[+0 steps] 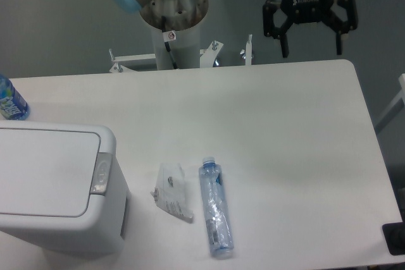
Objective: Open the trash can
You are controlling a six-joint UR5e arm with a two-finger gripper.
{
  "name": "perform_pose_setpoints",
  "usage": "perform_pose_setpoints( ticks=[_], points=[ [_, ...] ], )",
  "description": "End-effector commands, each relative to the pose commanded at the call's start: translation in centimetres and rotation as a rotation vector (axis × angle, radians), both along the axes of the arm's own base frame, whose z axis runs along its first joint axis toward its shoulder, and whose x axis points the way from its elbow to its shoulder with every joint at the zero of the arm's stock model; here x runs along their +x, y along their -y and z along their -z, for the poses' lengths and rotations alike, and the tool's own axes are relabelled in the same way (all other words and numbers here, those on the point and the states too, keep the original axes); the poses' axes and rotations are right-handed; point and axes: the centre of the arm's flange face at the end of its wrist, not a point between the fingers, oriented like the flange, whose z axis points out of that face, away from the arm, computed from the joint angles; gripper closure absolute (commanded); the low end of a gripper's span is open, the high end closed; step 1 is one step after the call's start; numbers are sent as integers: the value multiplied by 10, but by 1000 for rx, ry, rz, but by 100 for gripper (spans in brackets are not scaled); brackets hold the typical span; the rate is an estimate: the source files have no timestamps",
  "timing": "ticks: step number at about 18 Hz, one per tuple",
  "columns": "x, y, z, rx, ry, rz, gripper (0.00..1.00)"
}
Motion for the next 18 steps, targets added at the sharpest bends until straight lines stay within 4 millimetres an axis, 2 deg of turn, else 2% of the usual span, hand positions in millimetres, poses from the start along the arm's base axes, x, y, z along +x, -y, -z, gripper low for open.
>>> perform_pose_setpoints(
  ticks=[5, 7, 9, 11, 14, 18],
  points=[
    [-1, -2, 2, -4, 2, -1, 0],
    [0, -9, 3, 0, 4, 13, 0],
    [3, -23, 5, 18, 18, 13, 0],
    [5, -41, 5, 68, 60, -59, 0],
    [22, -78, 18, 125, 146, -152, 0],
    [45, -116, 35, 222, 298, -170, 0]
  ],
)
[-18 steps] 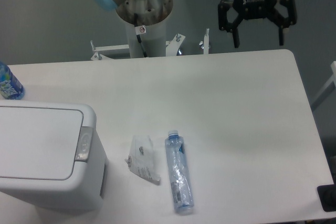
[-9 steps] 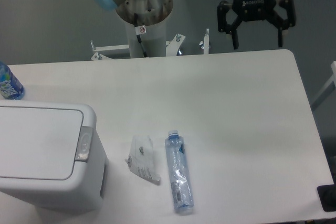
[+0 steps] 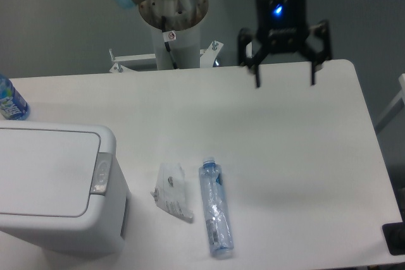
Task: Open the trash can
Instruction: 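Move the open gripper down toward the trash can's lid button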
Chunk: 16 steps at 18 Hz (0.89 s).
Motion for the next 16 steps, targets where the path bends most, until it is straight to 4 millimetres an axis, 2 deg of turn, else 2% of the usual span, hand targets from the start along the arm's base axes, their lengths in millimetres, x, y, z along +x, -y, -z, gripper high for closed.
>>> perform_pose_setpoints(
  ticks=[3, 5, 7, 10, 16],
  points=[
    [11, -20, 6, 137, 178, -24, 0],
    [13, -27, 9, 187, 273, -78, 0],
    [12, -30, 10, 197, 292, -99, 0],
    [27, -58, 20, 202, 287, -48, 0],
    [43, -88, 34, 202, 303, -5, 0]
  ],
)
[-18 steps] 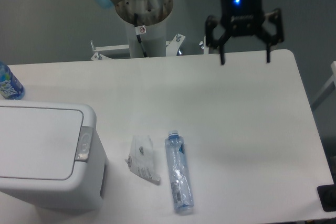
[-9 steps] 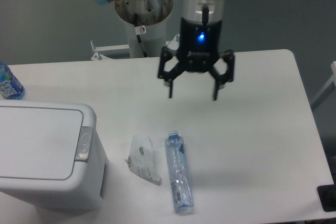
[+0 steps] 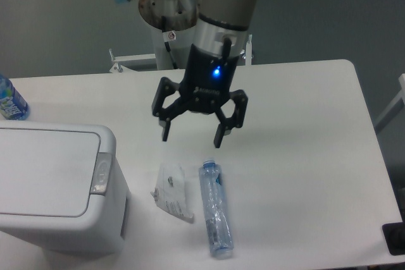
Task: Open the trash can
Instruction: 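Move the open gripper down toward the trash can's lid button, then lower the gripper finger onto the lid button to press it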
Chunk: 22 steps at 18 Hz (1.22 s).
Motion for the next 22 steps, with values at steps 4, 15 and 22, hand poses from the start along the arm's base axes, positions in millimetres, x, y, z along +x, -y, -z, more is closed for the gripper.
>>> perform_pose_setpoints(
  ticks=[4, 15, 22],
  points=[
    [8, -19, 6, 2, -5, 30, 0],
    [21, -40, 10, 6, -12, 69, 0],
    [29, -51, 18, 15, -22, 89, 0]
  ],
)
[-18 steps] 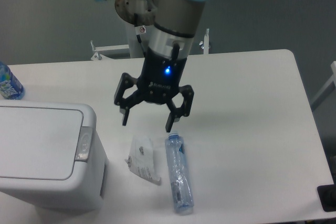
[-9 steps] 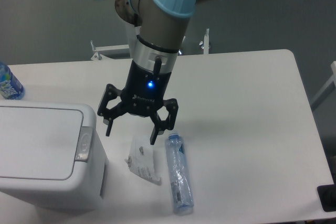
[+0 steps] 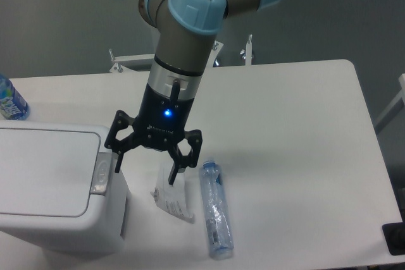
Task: Open the trash can
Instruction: 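Lower the gripper finger onto the lid button to press it, then hold the gripper on the button while the lid opens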
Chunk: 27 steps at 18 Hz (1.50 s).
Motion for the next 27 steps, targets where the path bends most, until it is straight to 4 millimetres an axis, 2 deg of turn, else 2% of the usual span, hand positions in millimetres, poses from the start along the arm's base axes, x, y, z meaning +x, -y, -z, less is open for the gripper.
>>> perform_pose_setpoints(
  ticks=[11, 27],
  points=[
    [12, -7, 7, -10, 8, 20, 0],
    [15, -8, 11, -17, 11, 25, 0]
  ],
)
